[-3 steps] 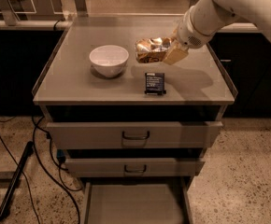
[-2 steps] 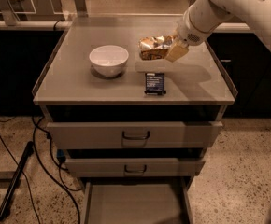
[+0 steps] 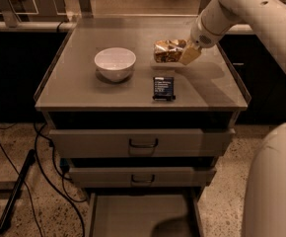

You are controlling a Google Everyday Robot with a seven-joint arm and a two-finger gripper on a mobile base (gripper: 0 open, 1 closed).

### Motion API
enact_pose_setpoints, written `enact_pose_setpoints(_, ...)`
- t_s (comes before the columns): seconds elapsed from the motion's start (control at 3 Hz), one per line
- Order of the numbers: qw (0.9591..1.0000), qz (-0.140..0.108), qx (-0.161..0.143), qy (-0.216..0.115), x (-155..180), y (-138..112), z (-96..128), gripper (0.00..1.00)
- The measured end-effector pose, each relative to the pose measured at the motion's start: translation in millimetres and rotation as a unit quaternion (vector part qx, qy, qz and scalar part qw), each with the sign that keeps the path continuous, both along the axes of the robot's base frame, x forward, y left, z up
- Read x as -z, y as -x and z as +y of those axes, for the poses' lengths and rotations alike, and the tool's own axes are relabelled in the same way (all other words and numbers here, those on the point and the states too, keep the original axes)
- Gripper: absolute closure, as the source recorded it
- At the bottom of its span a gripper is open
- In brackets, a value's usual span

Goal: Pick orange can from bottom drawer and place on counter

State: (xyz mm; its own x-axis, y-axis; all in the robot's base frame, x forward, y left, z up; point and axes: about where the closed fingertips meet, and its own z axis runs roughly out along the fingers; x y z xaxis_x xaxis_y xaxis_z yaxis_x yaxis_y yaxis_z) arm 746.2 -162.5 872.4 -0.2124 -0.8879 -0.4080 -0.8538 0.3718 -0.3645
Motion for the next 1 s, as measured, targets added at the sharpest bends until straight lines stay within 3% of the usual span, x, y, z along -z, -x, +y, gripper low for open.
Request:
enact_pose_setpoints(0.33, 0.9994, 0.02, 0.003, -0.03, 17, -5, -2, 1.0)
enact_pose_setpoints(1.0, 0.9933, 0.042, -0.007, -0.108, 40, -4, 7, 0.99)
